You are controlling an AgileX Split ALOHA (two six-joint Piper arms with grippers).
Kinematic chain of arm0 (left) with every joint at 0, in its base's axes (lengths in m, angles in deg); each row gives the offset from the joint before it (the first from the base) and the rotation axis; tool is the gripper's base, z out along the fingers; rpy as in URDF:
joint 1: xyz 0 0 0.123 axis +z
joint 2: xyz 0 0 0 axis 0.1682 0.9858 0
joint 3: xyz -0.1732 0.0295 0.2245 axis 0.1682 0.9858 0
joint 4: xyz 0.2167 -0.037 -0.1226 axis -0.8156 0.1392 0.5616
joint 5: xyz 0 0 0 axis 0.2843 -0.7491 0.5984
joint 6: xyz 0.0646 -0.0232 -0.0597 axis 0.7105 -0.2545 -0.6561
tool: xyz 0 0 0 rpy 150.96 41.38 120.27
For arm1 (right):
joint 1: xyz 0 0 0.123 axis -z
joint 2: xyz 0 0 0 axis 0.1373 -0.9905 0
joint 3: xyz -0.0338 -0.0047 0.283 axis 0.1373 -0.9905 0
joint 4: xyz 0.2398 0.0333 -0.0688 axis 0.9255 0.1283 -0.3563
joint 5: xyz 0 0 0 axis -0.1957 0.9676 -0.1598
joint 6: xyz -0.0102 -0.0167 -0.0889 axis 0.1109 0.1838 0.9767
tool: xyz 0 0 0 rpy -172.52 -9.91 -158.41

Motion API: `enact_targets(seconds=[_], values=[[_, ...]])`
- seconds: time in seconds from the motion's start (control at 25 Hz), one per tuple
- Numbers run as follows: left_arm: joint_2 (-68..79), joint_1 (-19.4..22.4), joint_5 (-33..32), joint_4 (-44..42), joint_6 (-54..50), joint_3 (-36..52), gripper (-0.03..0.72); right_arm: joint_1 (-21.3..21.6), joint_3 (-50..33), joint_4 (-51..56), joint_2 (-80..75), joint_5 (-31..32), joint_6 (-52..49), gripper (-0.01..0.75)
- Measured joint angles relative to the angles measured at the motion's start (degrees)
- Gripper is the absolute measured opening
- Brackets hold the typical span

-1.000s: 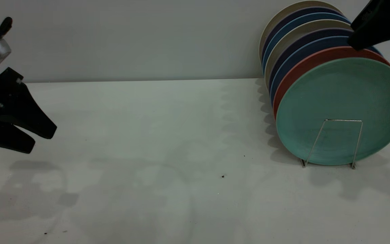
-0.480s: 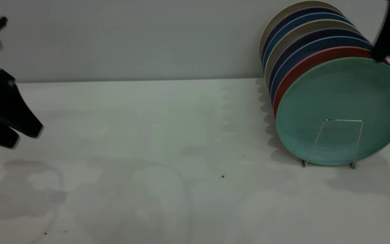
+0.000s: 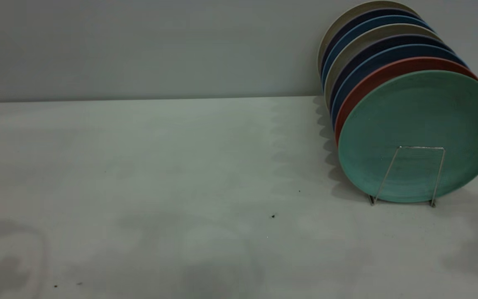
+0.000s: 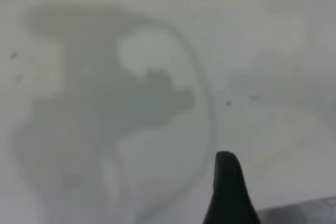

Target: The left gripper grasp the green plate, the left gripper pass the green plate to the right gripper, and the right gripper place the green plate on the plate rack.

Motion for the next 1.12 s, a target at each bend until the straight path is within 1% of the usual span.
enact_targets(seconds=[0.2,0.36,0.56,0.72,0.84,1.12], values=[[-15.5,0.0,-6.3,-0.1,-1.0,2.0,0.528,0.0,-8.7,-0.6,16.6,0.9,3.0,0.340],[-29.1,0.0,-9.9,-0.1,-2.2,6.1,0.528,0.0,-14.7,-0.7,29.2,1.5,4.3,0.340],[-43.8,0.0,-15.1,-0.7,-5.3,11.5,0.528,0.0,-18.4,0.6,43.9,2.0,4.7,0.340],[-51.2,0.0,-19.1,-2.8,-8.8,14.2,0.528,0.0,-20.1,1.7,52.3,2.0,4.8,0.340],[-55.8,0.0,-19.1,-3.2,-10.2,16.0,0.528,0.0,-22.3,1.7,56.8,2.0,4.8,0.340],[-67.0,0.0,-19.1,-3.9,-11.3,19.1,0.528,0.0,-31.8,1.7,67.4,1.4,5.8,0.340]])
